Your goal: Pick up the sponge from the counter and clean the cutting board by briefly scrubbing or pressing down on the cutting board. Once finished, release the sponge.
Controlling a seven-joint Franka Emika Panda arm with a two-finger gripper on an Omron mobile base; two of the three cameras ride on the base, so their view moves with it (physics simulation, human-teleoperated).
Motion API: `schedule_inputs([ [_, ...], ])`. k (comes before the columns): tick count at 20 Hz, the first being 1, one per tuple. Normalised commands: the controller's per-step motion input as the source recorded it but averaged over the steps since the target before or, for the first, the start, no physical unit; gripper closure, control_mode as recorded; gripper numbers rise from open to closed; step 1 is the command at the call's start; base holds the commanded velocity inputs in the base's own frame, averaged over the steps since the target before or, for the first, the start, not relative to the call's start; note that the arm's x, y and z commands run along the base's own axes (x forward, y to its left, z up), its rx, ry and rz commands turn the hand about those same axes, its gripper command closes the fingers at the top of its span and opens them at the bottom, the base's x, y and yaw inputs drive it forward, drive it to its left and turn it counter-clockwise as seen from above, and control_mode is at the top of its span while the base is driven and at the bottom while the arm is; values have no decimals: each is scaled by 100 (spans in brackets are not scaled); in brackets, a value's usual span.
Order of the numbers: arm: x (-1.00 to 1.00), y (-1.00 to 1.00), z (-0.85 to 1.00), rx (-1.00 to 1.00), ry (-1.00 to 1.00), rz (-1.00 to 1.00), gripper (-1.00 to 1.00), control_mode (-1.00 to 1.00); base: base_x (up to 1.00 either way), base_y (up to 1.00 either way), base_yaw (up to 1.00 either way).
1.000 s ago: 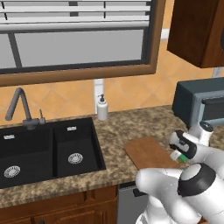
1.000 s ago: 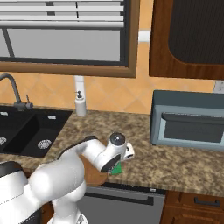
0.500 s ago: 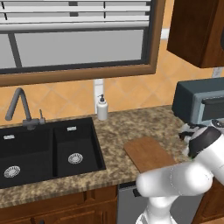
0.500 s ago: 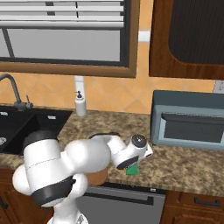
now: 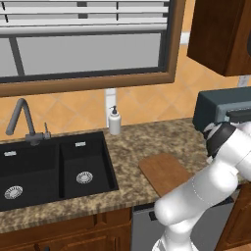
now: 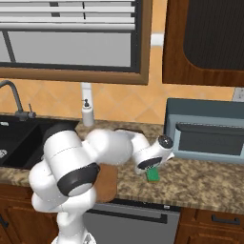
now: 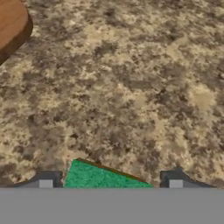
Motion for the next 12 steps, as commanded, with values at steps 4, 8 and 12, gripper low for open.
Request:
schedule_inputs([
  [4, -12, 0, 52, 0, -2, 17, -100, -100, 0, 0, 0],
  [8, -2, 39, 99, 2, 1, 19, -100, -100, 0, 0, 0],
  [12, -57, 97, 54, 1, 20, 5, -100, -100, 0, 0, 0],
])
